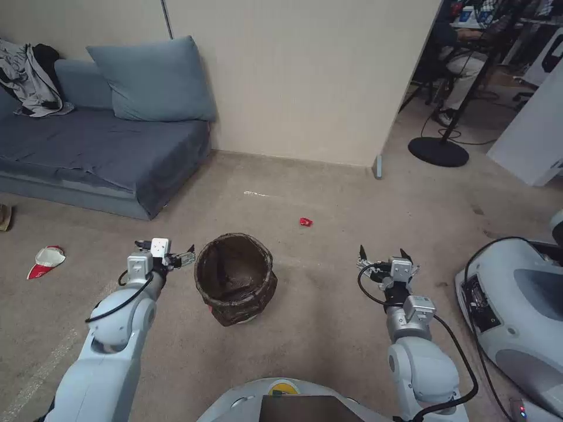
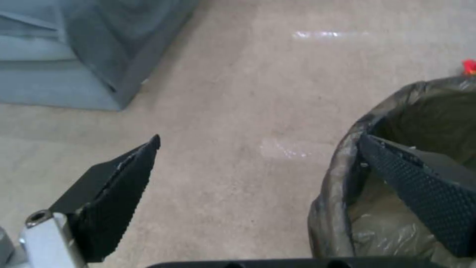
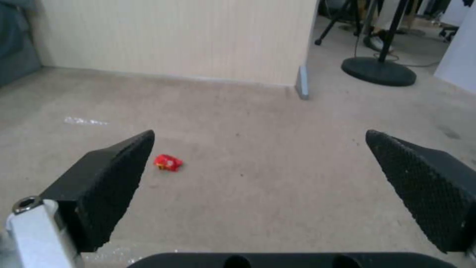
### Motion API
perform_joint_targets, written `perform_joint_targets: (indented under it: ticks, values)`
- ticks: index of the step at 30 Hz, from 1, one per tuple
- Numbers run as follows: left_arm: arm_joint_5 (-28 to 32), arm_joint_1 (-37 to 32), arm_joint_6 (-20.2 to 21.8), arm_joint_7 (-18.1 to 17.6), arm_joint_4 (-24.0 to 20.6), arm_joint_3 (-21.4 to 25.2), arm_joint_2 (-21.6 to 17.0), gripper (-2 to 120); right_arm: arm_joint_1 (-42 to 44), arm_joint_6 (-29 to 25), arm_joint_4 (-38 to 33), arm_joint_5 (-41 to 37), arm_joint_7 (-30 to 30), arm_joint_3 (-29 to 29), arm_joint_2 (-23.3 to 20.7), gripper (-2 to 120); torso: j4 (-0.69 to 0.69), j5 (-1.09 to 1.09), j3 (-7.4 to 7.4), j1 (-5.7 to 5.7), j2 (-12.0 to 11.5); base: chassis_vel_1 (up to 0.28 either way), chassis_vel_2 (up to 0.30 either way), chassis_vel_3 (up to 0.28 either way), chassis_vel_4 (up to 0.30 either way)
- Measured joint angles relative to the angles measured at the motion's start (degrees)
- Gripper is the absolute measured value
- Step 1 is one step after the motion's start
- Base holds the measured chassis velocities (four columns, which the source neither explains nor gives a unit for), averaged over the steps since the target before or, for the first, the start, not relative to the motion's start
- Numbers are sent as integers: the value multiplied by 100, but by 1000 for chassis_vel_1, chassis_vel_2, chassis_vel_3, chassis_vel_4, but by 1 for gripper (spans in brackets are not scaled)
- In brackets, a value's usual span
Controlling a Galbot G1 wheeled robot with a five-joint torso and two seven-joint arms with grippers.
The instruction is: Pick up the trash bin, then pick up the garbage from the floor and place it into the trash bin.
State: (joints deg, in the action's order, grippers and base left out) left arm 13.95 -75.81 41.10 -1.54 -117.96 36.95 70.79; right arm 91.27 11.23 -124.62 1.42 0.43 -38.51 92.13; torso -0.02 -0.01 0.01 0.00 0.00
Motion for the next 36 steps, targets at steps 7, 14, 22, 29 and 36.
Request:
perform_joint_targets:
  ticks: [7, 14, 22, 29, 36]
  values:
    - [91, 330, 103, -133, 310, -374, -171, 100, -125, 24, 205, 16, -2, -20, 0, 100, 2, 2, 0, 0, 0, 0, 0, 0, 0]
    - [111, 548, 131, -195, 458, -737, -171, 100, -162, 23, 287, 27, 14, -28, 0, 100, 2, 1, 0, 0, 0, 0, 0, 0, 0]
    - [5, 459, 127, -189, 430, -883, -126, 100, -150, 16, 287, 34, 20, -46, 0, 100, 2, 2, -1, 0, 0, 0, 0, 0, 0]
    - [-96, 136, 117, -159, 429, -858, -93, 100, -152, -2, 349, 49, 20, 3, 0, 100, 2, 2, -1, 0, 0, 0, 0, 0, 0]
    - [-107, -65, 113, -119, 472, -857, -53, 100, -160, -16, 389, 92, 18, 46, 0, 100, 2, 2, -1, 0, 0, 0, 0, 0, 0]
